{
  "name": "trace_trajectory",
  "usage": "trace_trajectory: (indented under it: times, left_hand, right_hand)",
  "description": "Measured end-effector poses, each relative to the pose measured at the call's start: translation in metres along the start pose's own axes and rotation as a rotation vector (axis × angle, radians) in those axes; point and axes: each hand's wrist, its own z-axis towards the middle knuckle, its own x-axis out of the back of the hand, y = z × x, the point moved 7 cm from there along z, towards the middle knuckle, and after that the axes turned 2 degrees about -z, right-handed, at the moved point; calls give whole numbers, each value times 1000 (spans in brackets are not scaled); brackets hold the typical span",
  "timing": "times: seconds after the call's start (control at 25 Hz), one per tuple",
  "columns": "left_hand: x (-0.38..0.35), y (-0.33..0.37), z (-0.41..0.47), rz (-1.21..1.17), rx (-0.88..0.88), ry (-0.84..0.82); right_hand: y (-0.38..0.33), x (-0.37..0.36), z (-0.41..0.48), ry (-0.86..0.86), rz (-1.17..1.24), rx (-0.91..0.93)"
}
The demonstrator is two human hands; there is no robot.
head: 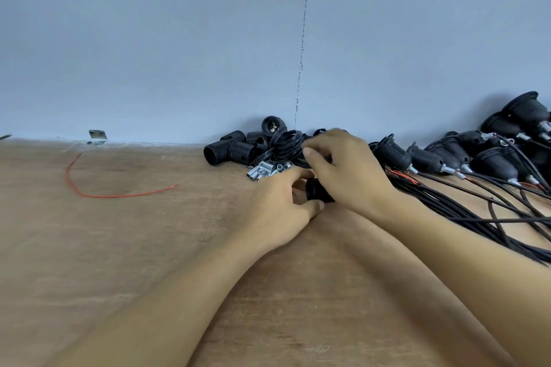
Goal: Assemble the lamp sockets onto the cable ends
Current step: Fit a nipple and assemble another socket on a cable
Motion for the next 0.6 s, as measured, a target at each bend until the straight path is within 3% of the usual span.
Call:
trace_trajectory:
  times: [0.24,0.6]
  left_hand:
    - [2,-6,1,-92,24,-31]
    - [1,-14,4,-134,74,-11]
  right_hand:
    - [9,-38,59,-247,-212,-123]
    - [25,-6,70,-165,-188,-150]
